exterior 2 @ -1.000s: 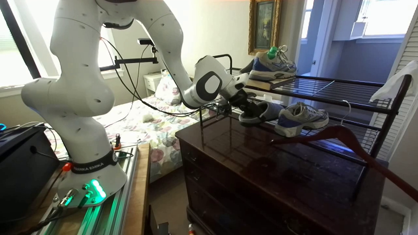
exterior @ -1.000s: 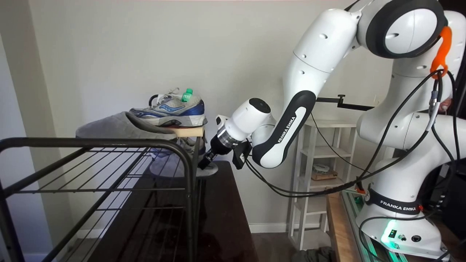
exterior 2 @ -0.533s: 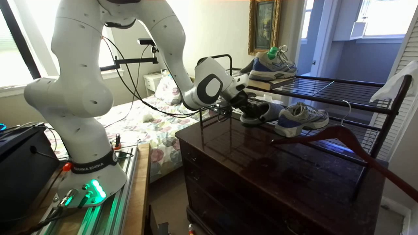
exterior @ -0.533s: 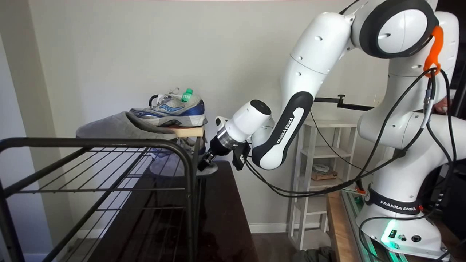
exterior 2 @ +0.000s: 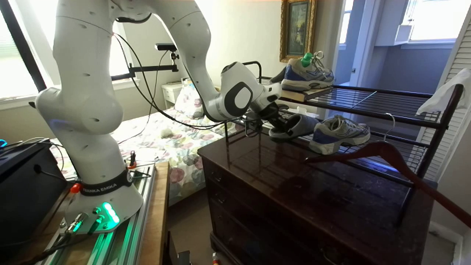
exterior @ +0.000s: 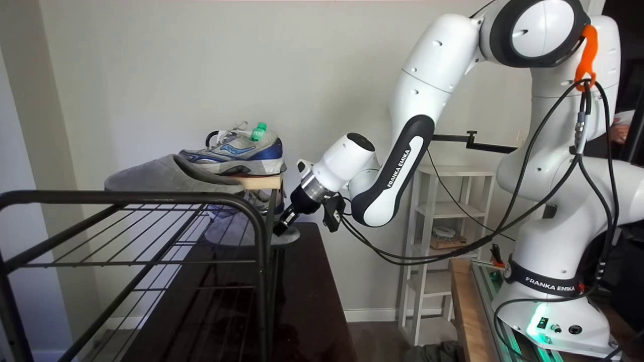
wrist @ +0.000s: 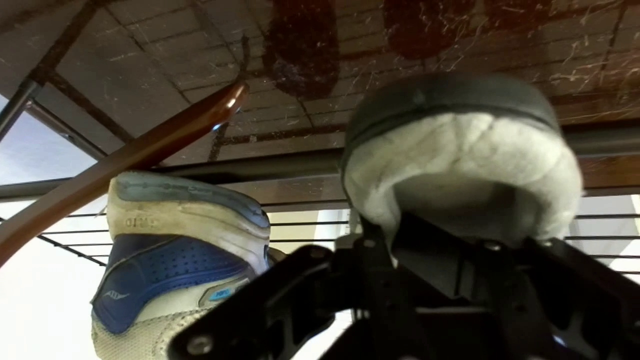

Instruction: Pick up the grey house shoe from the second shelf and place it on the left side of the topmost shelf.

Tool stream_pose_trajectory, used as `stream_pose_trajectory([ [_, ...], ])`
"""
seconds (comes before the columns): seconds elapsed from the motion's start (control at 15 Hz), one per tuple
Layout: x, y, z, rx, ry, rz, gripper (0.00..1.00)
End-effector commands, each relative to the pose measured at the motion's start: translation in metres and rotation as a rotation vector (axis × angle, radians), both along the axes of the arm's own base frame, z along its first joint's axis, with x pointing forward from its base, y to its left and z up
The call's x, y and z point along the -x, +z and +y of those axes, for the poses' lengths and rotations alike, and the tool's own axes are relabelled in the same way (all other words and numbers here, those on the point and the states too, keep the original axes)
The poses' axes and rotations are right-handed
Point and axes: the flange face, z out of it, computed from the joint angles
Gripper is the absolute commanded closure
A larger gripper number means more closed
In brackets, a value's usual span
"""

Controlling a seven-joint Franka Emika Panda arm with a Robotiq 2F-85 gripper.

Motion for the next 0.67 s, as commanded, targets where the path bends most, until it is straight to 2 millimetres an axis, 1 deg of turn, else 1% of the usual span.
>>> stream_pose_trajectory([
  [0.0, 0.022, 0.005, 0.003, -0.057, -0.021, 0.100, 1.00],
  [0.2, 0.041, 0.012, 0.000, -0.079, -0.022, 0.171, 0.98],
  [0.27, 0.058, 0.013, 0.009, -0.089, -0.019, 0.199, 0.98],
  [0.33, 0.068, 0.018, 0.011, -0.099, -0.007, 0.213, 0.98],
  [0.6, 0.090, 0.032, 0.007, -0.111, 0.013, 0.258, 0.98],
])
